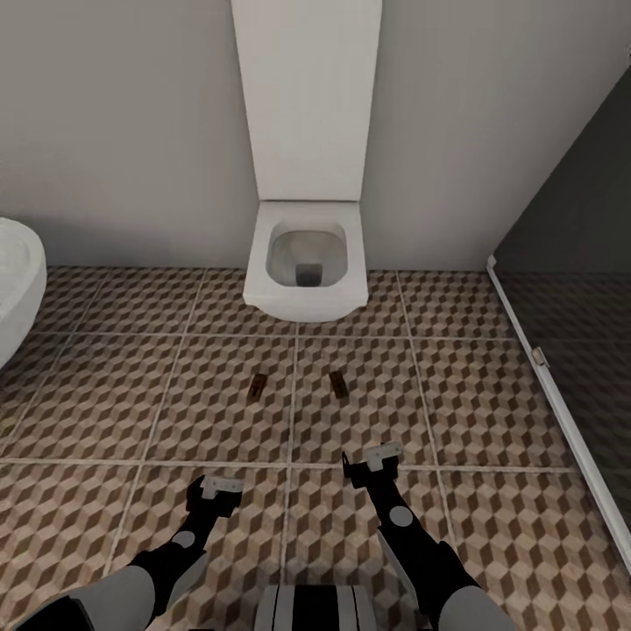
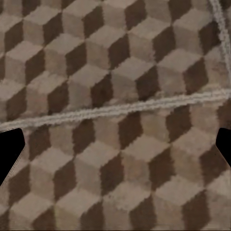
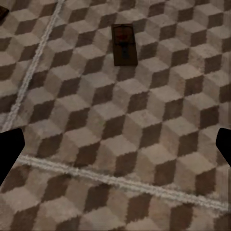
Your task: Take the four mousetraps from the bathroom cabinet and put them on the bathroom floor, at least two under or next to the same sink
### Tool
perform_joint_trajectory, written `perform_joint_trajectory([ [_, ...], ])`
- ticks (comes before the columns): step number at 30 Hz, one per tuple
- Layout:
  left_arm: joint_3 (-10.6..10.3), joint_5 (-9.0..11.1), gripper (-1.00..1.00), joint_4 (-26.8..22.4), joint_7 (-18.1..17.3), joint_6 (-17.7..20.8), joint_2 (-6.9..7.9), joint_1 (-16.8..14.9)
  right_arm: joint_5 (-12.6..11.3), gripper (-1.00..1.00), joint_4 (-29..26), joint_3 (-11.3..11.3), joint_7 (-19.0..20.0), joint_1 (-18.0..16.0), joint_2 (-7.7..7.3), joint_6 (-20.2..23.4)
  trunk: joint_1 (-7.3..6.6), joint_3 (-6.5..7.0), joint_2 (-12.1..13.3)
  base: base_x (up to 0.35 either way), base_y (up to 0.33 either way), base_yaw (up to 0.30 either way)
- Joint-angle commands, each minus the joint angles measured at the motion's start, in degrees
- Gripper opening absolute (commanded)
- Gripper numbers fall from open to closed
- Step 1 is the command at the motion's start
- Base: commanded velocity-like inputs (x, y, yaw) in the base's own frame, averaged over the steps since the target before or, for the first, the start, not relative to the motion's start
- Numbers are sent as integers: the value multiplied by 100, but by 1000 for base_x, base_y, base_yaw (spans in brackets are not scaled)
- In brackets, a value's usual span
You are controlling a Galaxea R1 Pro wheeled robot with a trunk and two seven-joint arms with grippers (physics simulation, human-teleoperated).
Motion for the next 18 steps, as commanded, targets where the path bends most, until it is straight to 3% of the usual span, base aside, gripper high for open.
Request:
perform_joint_trajectory([
  [1, -51, 7, 100, 34, 44, -7, 4, 0, 51, 100, 10, 18, -53, -3, -4, -3, -23, 16, 41, 0, 0, 0],
  [18, -51, 16, 100, 398, 29, -48, 61, 64, 34, 100, 366, 18, -52, -3, -225, -361, -397, 321, 722, 0, 0, 0],
])
